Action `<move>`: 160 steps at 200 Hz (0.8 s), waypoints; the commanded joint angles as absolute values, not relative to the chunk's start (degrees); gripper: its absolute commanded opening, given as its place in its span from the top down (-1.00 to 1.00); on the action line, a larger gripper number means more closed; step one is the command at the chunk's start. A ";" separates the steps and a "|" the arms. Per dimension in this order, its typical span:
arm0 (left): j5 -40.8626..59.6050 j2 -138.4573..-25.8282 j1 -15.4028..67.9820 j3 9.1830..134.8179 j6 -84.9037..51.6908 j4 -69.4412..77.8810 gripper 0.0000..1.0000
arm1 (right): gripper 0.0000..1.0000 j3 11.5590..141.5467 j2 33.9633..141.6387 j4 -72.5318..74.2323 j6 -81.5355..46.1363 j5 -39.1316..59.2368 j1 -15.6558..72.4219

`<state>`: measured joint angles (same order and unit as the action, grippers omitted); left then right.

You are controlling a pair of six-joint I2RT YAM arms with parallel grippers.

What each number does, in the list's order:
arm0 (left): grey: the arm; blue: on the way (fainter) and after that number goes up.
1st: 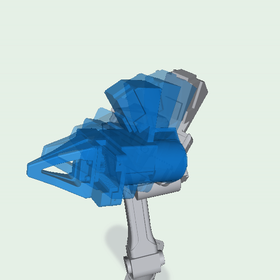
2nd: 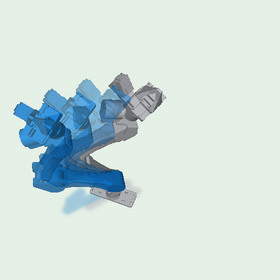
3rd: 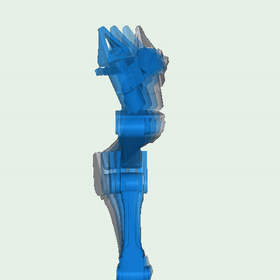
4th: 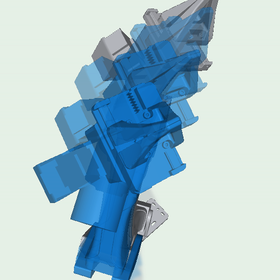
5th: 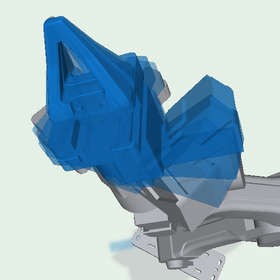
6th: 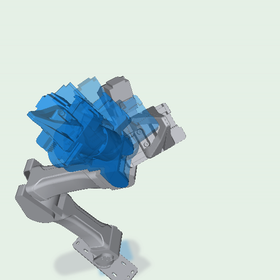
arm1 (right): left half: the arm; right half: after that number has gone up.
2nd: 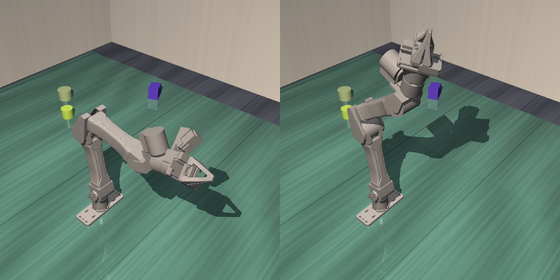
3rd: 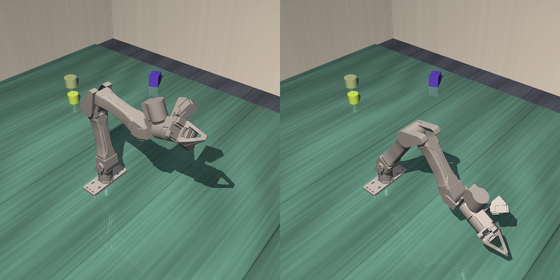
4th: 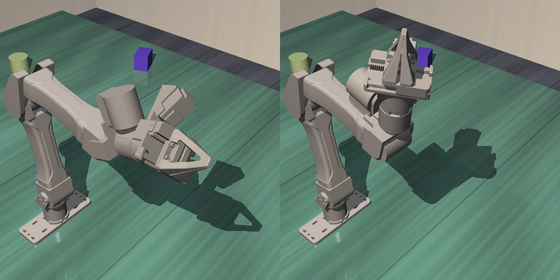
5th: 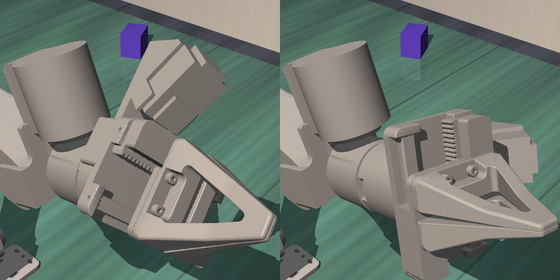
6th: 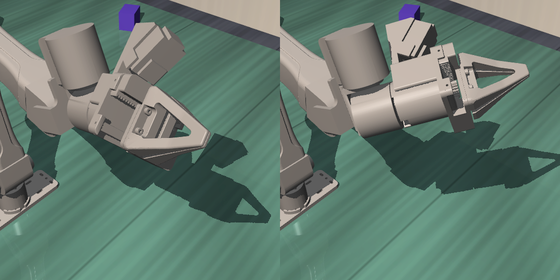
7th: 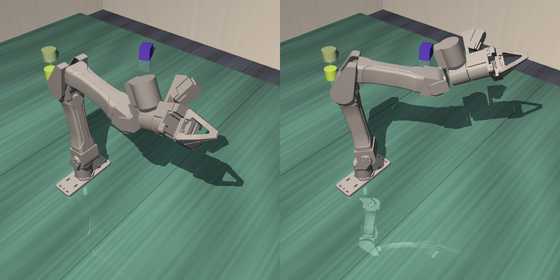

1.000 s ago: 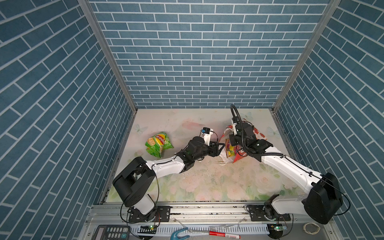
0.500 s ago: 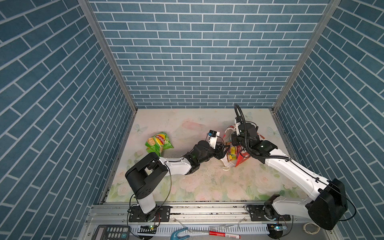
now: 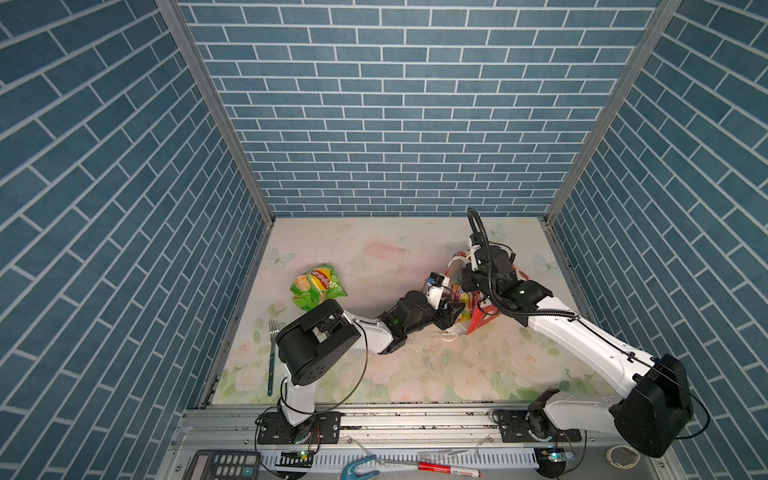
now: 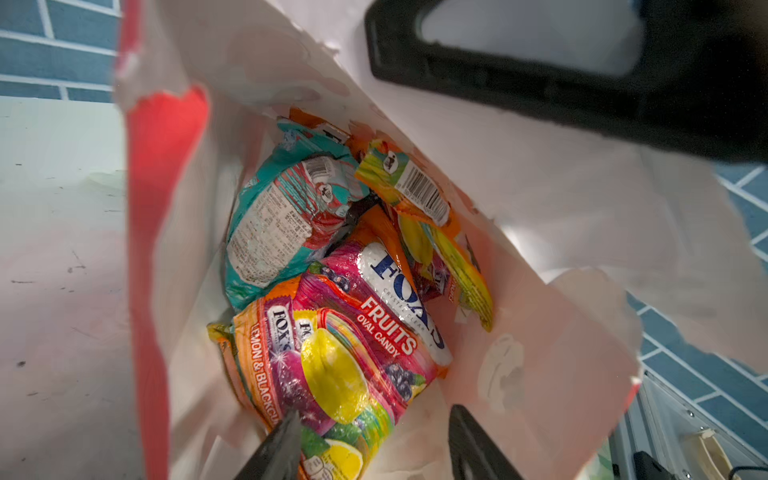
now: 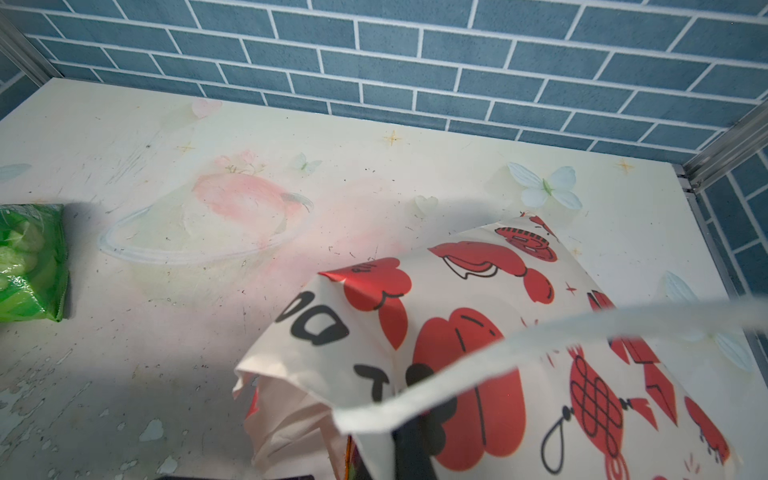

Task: Take the snacks out of the paper bag
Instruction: 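Reach the left gripper down into the tilted bag and grasp a Fox's candy packet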

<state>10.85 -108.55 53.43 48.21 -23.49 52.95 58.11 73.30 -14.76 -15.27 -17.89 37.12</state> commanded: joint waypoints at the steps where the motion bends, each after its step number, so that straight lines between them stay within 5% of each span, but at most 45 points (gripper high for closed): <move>1: 12.40 -109.95 53.94 50.16 -21.64 55.33 -0.16 | 1.00 59.42 73.04 -12.45 -18.88 -17.66 37.34; 160: 10.27 -114.89 52.27 58.63 -30.85 41.40 -0.43 | 1.00 59.62 74.26 -10.11 -19.45 -15.73 37.35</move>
